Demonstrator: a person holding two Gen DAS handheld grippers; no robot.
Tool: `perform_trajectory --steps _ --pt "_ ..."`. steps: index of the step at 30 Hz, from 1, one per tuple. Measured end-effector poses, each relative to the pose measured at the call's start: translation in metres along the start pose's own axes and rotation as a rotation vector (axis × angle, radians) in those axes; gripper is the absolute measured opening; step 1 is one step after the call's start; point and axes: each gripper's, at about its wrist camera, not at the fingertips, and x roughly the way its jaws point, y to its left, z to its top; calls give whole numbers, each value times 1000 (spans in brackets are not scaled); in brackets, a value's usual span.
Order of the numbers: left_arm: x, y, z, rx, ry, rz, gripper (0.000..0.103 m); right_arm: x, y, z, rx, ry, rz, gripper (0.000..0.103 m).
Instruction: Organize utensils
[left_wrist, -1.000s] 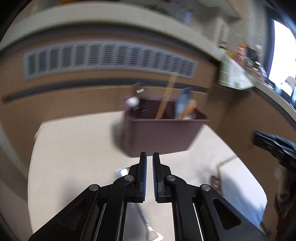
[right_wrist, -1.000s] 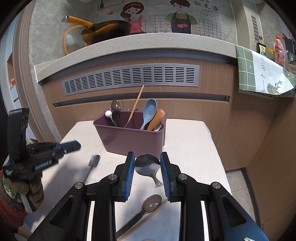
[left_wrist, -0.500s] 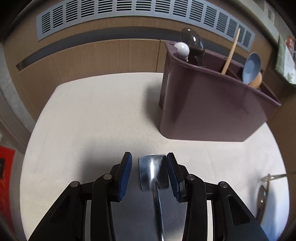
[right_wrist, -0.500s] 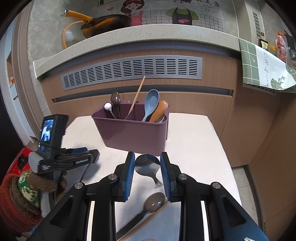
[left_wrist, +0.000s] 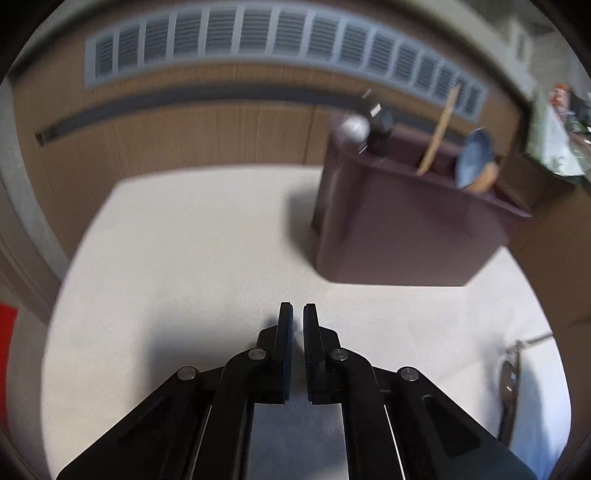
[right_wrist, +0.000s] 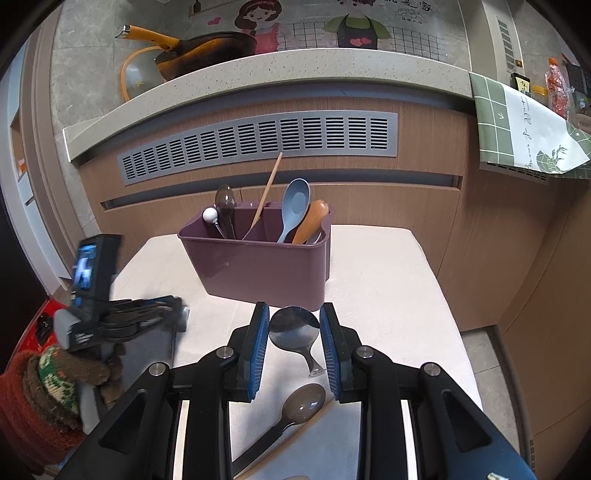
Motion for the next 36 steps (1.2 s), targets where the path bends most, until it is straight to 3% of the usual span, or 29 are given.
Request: perform_trajectory --steps 3,6,9,11,12,15,18,20,24,27,31,34,36 --pt "-16 -1 -4 23 -25 -26 5 0 2 1 -7 0 -4 26" --pt "-24 17 -5 -76 -19 -53 7 1 3 1 -6 3 -1 26" --pt "-24 46 -13 -302 99 -132 17 -2 3 0 -10 1 -5 26" --pt "-23 49 -22 -363 175 -184 31 -1 1 0 -9 2 -6 26" --pt "-22 46 -28 -371 207 -205 32 -1 0 0 -8 2 -6 26" --pt "-11 32 -34 -364 257 -201 34 2 0 -2 -3 6 0 26" --pt "-6 26 -25 -361 213 -138 38 3 0 -3 -5 6 1 26" --pt "3 22 -18 -367 196 -115 47 2 -1 -3 -7 2 -1 26" --pt "22 -7 -2 -300 163 -58 57 3 -4 -1 -2 -5 -20 26" --pt "30 -23 5 -201 161 -84 57 5 -4 -2 -6 -6 -25 26" --pt "-2 -30 2 -129 90 -100 57 3 -9 -5 -20 -10 -25 26" --pt "-23 -45 -5 -84 93 -238 57 6 -17 -5 -10 -5 -34 25" --pt "-21 -64 -10 -44 157 -385 57 10 -20 -2 4 1 -32 24"
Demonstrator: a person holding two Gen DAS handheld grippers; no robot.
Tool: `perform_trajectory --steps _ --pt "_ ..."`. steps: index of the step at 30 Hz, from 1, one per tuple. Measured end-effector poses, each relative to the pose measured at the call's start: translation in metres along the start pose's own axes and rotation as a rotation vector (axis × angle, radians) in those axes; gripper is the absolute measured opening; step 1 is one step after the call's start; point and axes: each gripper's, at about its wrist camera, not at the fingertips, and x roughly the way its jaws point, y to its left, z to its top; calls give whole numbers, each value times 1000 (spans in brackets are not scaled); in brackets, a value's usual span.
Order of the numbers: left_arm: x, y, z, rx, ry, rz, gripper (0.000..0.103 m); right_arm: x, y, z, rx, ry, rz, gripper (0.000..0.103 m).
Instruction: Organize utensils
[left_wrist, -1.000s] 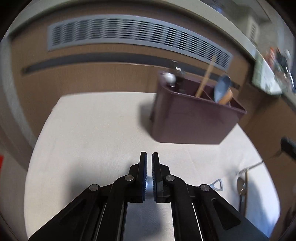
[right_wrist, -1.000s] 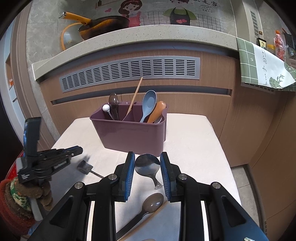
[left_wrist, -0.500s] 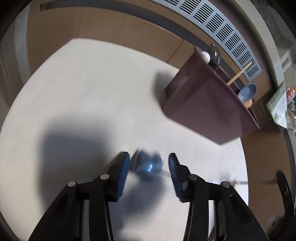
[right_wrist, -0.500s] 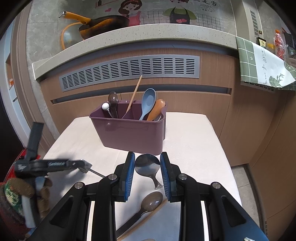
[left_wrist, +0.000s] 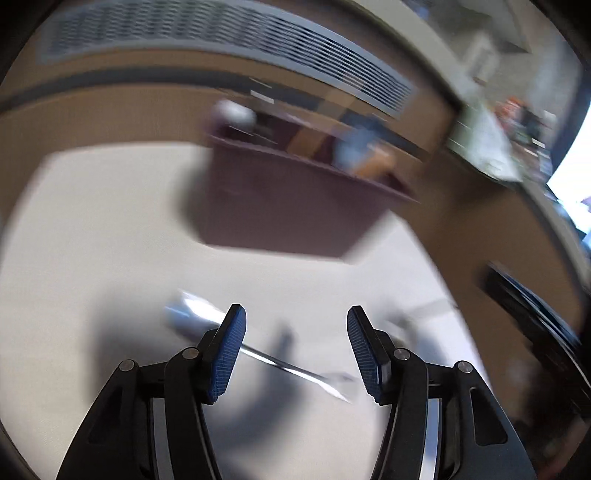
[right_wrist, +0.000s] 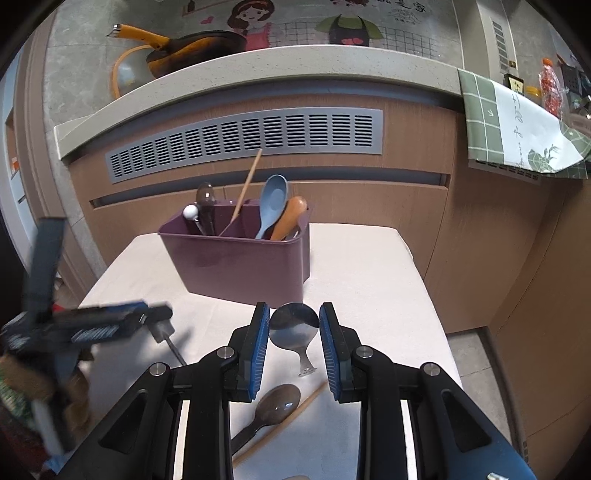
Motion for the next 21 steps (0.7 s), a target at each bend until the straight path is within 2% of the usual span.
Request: perform_trajectory --steps 1,3,5,8,13,15,16,21 --pt "7 -6 -1 21 32 -46 57 2 -1 1 9 4 3 23" --pt "24 -23 -5 79 91 -82 57 4 0 3 10 8 -1 14" --pt "36 -29 -10 120 139 -81 57 2 2 3 5 10 -8 12" --pt "41 -21 -17 112 185 -69 57 -6 4 4 -21 -8 -23 8" --pt "11 4 -43 161 209 -33 56 -18 -4 5 -39 -20 14 10" --pt "-4 18 -48 177 205 3 56 -16 -12 0 -30 19 53 27" --pt "-9 23 -51 179 202 23 56 -13 -15 -4 -32 52 70 31" --pt "-25 47 -49 138 167 150 56 17 -16 -39 -56 255 86 31"
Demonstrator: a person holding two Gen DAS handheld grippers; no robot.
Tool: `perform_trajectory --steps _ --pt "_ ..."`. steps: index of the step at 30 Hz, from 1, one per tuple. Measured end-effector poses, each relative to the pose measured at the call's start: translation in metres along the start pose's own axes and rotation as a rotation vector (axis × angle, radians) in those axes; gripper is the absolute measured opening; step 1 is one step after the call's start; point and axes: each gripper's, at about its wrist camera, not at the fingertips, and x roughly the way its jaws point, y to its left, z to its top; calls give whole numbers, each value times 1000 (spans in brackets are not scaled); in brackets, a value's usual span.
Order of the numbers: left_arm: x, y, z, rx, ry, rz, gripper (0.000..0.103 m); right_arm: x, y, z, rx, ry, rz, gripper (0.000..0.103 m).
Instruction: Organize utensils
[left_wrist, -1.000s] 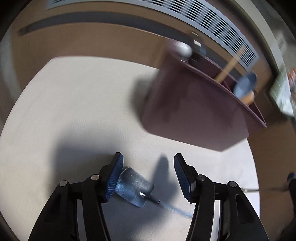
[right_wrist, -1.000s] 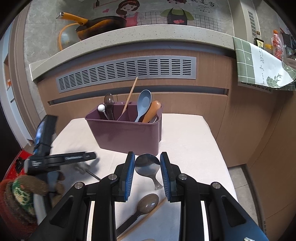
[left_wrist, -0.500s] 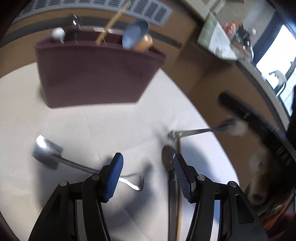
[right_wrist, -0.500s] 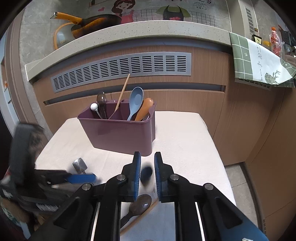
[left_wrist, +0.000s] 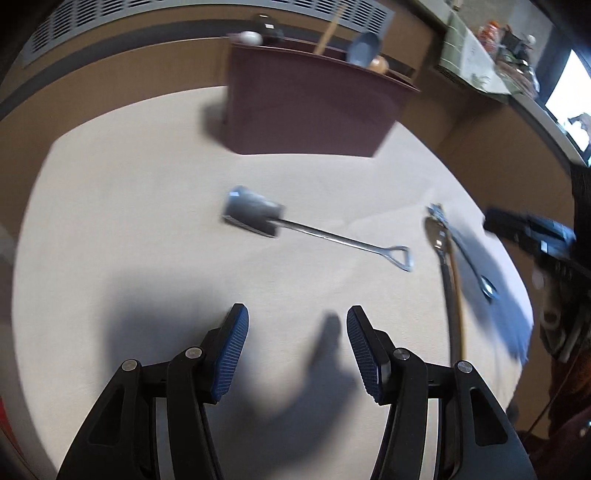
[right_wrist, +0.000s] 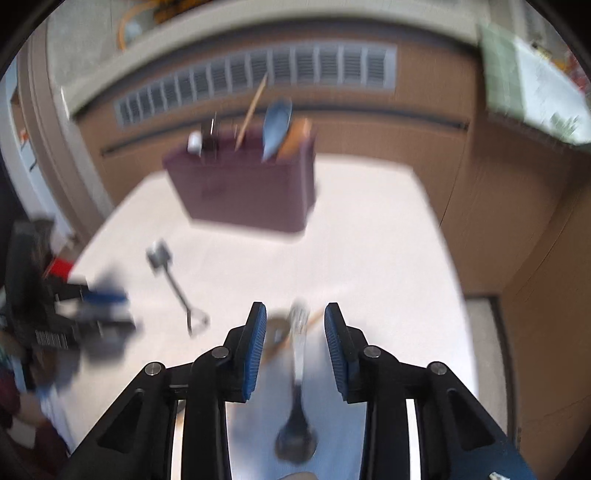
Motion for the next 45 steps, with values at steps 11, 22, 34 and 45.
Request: perform_trajectory --steps 11,22,34,45 --pt "20 21 31 -298 -45 -39 57 46 -5 -3 15 89 -18 30" --pt "58 -13 79 -230 -111 90 57 53 -5 1 -4 45 -64 16" --pt "81 -39 99 -177 -74 348 57 35 -13 -6 41 -56 -98 16" --pt "67 -29 85 -165 -174 335 33 22 -25 -14 115 -128 -68 16"
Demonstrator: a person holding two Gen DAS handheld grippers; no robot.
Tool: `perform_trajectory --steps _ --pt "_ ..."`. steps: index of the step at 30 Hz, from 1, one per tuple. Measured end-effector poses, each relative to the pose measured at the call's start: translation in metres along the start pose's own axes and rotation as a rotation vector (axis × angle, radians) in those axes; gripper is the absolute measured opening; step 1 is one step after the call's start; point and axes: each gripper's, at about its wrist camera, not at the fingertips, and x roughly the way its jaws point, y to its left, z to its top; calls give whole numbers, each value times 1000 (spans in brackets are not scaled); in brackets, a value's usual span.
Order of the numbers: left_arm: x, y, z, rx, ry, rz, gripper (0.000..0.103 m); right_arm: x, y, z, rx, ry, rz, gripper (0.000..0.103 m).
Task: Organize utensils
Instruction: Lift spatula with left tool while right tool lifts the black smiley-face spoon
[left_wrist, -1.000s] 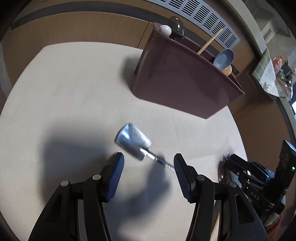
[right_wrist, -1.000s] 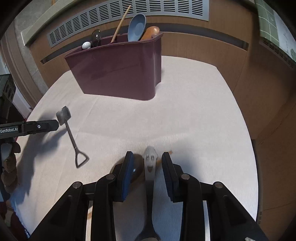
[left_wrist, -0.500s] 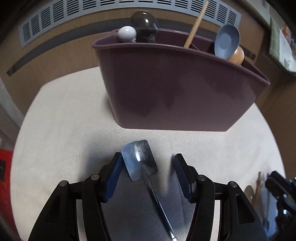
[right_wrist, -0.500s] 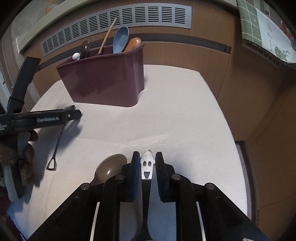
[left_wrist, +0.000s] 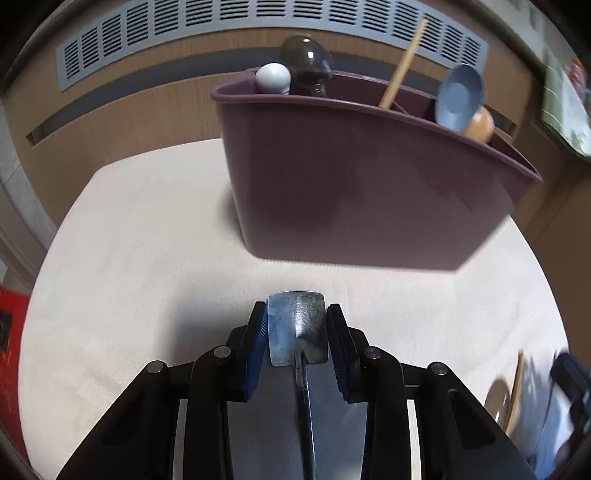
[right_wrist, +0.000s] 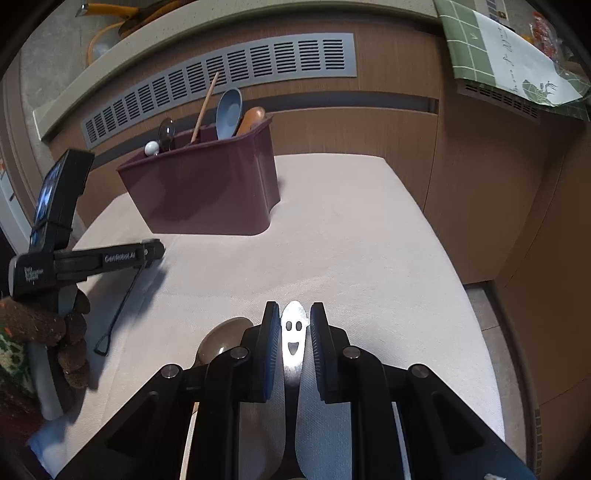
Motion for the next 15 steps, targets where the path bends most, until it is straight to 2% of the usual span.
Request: perform_trajectory --steps 5,9,12,15 --pt "-38 22 -22 33 -55 -79 33 -20 -1 4 14 -47 33 16" --pt "-77 35 -33 91 -140 -114 33 -38 2 10 19 -86 57 16" --pt "-103 44 -35 101 -206 -142 33 -45 7 11 21 -93 44 16" --pt "-118 55 -36 87 -243 -201 33 -48 9 15 34 -86 19 15"
